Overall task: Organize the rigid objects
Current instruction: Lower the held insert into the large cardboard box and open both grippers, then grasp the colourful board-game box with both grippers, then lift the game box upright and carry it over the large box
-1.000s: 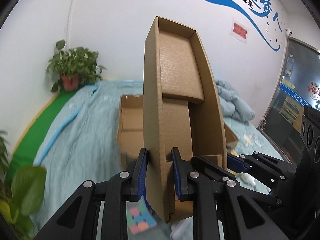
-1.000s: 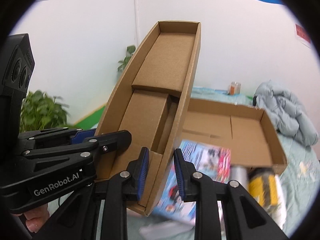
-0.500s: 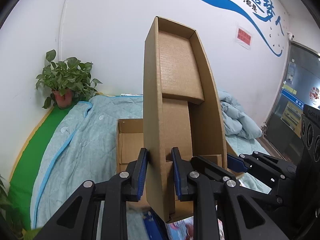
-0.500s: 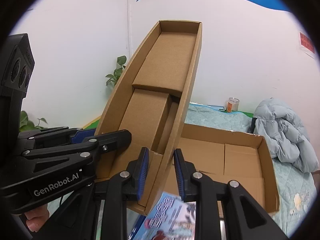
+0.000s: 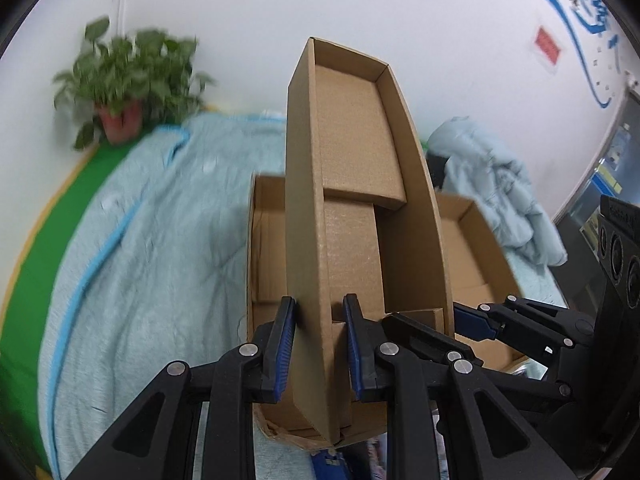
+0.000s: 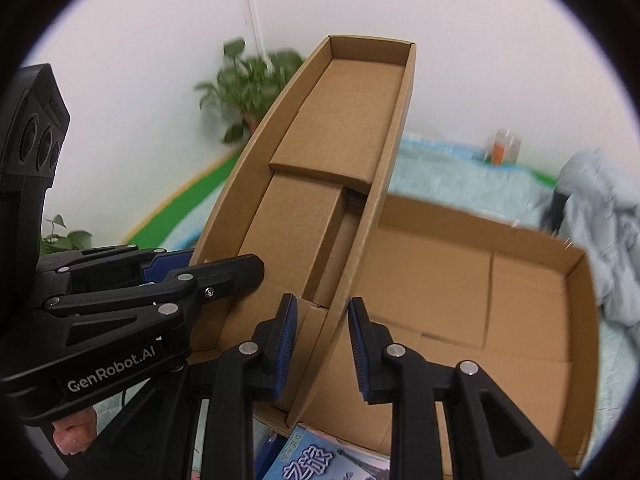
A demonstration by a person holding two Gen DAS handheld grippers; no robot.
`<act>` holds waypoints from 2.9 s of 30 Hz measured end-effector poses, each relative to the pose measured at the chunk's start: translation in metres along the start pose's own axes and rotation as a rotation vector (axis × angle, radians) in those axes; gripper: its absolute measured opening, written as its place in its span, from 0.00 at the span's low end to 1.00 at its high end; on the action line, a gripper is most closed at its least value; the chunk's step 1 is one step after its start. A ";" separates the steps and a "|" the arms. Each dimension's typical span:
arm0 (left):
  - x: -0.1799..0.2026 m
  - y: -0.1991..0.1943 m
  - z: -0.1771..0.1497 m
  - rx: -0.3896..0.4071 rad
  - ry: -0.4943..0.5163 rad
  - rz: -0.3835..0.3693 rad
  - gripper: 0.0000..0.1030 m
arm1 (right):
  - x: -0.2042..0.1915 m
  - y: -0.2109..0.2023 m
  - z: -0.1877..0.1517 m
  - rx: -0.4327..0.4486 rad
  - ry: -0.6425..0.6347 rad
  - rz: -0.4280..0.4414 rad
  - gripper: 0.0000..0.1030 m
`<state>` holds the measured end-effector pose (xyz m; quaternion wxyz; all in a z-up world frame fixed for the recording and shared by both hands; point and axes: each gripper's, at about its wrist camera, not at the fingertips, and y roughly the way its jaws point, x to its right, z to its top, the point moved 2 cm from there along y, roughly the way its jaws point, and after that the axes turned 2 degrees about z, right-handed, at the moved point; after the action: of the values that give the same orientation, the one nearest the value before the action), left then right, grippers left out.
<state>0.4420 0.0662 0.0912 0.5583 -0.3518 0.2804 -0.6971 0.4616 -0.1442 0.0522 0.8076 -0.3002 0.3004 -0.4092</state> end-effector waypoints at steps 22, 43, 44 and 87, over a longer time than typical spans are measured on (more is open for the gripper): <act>-0.043 0.078 -0.067 -0.180 -0.028 0.094 0.16 | 0.012 0.105 -0.049 -0.404 0.119 0.138 0.28; 0.032 -0.089 -0.165 0.226 0.102 0.084 0.99 | 0.032 -0.108 -0.142 0.108 0.122 -0.111 0.99; 0.037 -0.093 -0.172 0.232 0.109 0.067 0.97 | 0.031 -0.111 -0.147 0.106 0.130 -0.118 0.98; 0.088 0.011 -0.222 -0.168 0.087 -0.150 0.80 | -0.008 -0.053 -0.191 -0.087 0.091 -0.009 1.00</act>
<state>0.2586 -0.0227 -0.0343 0.4605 -0.3867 0.3347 -0.7256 0.2928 -0.2085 -0.0292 0.7775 -0.3174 0.3529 -0.4126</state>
